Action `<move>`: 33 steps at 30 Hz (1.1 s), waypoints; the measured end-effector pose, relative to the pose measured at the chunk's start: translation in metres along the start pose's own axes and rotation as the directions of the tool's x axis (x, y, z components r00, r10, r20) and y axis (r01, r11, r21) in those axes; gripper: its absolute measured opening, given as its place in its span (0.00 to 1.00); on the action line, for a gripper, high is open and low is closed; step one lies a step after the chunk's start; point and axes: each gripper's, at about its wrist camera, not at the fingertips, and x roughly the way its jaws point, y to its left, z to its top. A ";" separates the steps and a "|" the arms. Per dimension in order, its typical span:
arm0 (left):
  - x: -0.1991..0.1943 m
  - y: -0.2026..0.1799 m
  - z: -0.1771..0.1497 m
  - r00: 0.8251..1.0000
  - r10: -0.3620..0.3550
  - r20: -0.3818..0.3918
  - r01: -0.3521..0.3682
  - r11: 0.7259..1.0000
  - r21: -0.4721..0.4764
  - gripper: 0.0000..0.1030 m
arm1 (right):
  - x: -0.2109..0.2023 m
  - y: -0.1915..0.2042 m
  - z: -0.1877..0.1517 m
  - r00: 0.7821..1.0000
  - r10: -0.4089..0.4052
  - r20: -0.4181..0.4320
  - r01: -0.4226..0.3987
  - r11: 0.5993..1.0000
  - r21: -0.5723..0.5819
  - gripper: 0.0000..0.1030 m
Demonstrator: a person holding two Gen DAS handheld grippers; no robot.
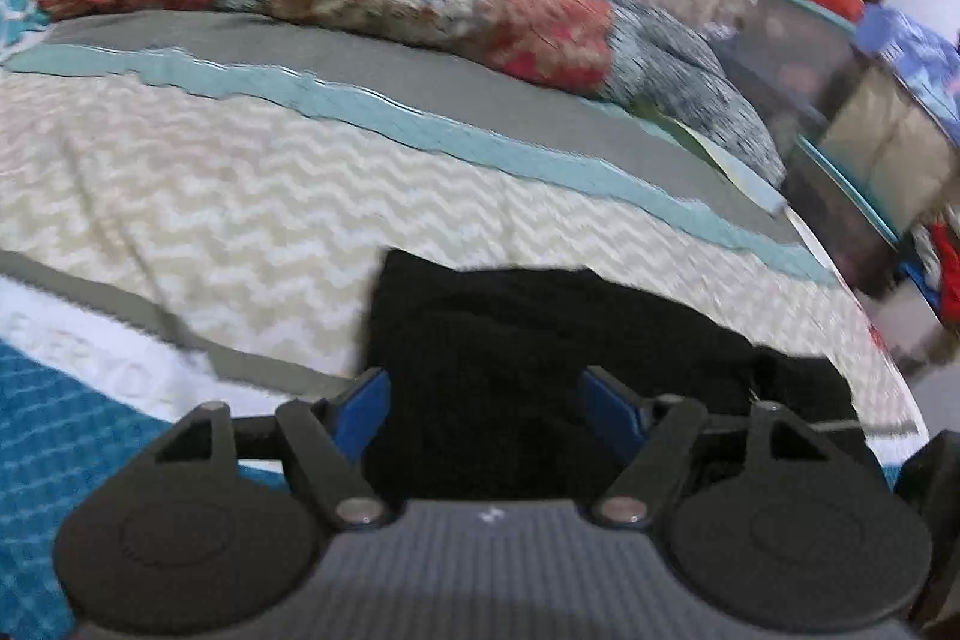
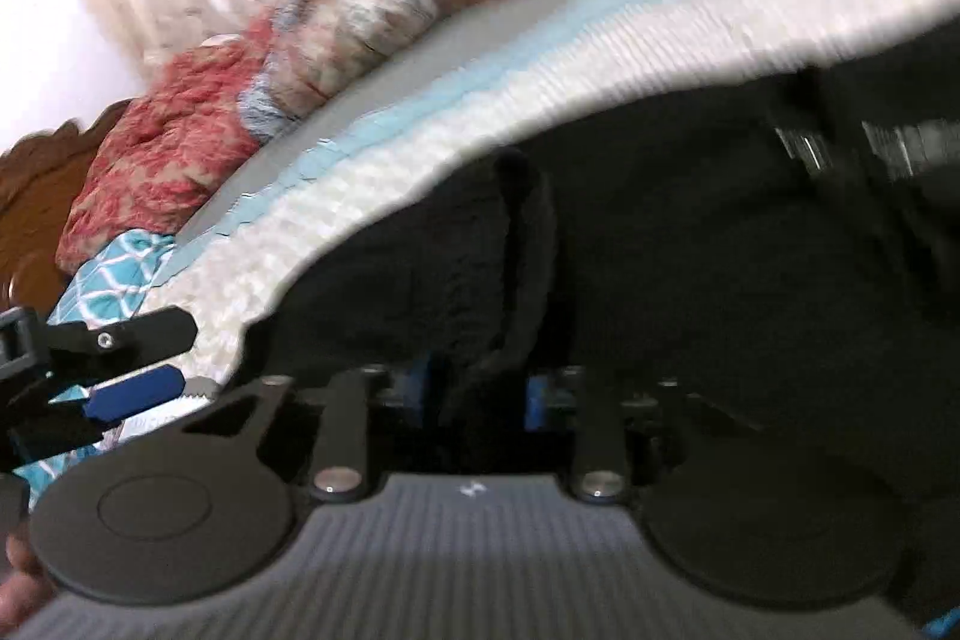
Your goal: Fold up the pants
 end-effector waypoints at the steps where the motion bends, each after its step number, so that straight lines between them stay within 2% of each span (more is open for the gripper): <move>1: 0.002 -0.006 -0.002 1.000 -0.001 -0.001 0.001 1.000 0.017 0.69 | -0.005 0.001 0.002 0.999 -0.018 0.030 0.018 1.000 -0.003 0.48; 3: 0.005 -0.015 -0.005 1.000 -0.003 0.000 0.003 0.998 0.057 0.66 | -0.024 0.004 0.004 0.989 -0.065 0.130 0.070 0.997 -0.037 0.51; 5: 0.009 -0.019 -0.009 1.000 0.006 -0.007 -0.006 0.996 0.089 0.65 | -0.037 0.005 0.009 0.980 -0.032 0.198 0.046 0.997 -0.067 0.51; 7: 0.019 -0.017 -0.013 0.999 0.022 -0.041 -0.018 0.996 0.086 0.62 | -0.044 0.010 0.008 0.976 0.008 0.216 0.016 0.994 -0.111 0.42; 10: 0.041 -0.007 -0.021 0.990 0.039 -0.134 -0.034 0.999 0.038 0.60 | -0.026 0.015 0.004 0.986 0.064 0.154 -0.043 0.990 -0.136 0.27; 14: 0.049 -0.008 -0.025 0.986 0.067 -0.155 -0.056 0.996 0.073 0.64 | 0.004 -0.006 -0.001 1.000 0.000 0.028 0.002 0.998 -0.059 0.26; 16: 0.052 -0.015 -0.026 0.982 0.095 -0.161 -0.078 0.991 0.112 0.65 | 0.003 -0.020 -0.006 0.999 0.025 0.026 -0.025 1.000 0.019 0.22; 18: 0.054 -0.021 -0.027 0.979 0.119 -0.163 -0.097 0.986 0.134 0.67 | -0.003 -0.026 -0.006 0.999 0.037 0.017 -0.038 0.998 0.041 0.22; 24: 0.053 -0.028 -0.021 0.966 0.173 -0.191 -0.148 0.980 0.137 0.70 | -0.017 -0.008 -0.005 0.999 0.003 0.035 -0.003 1.000 0.000 0.25; 26: 0.050 -0.031 -0.019 0.959 0.199 -0.203 -0.173 0.975 0.136 0.70 | -0.032 -0.002 -0.007 0.997 -0.017 0.075 0.021 0.998 -0.052 0.34; 27: 0.048 -0.033 -0.019 0.955 0.214 -0.206 -0.188 0.972 0.139 0.70 | -0.035 -0.002 -0.009 0.995 -0.025 0.093 0.032 0.997 -0.072 0.44; 28: 0.047 -0.035 -0.019 0.952 0.227 -0.207 -0.200 0.969 0.143 0.70 | -0.040 -0.002 -0.012 0.994 -0.031 0.109 0.041 0.995 -0.088 0.46; 33: 0.038 -0.045 -0.022 0.942 0.274 -0.196 -0.244 0.956 0.164 0.71 | -0.052 -0.010 -0.021 0.989 -0.082 0.124 0.093 0.991 -0.093 0.46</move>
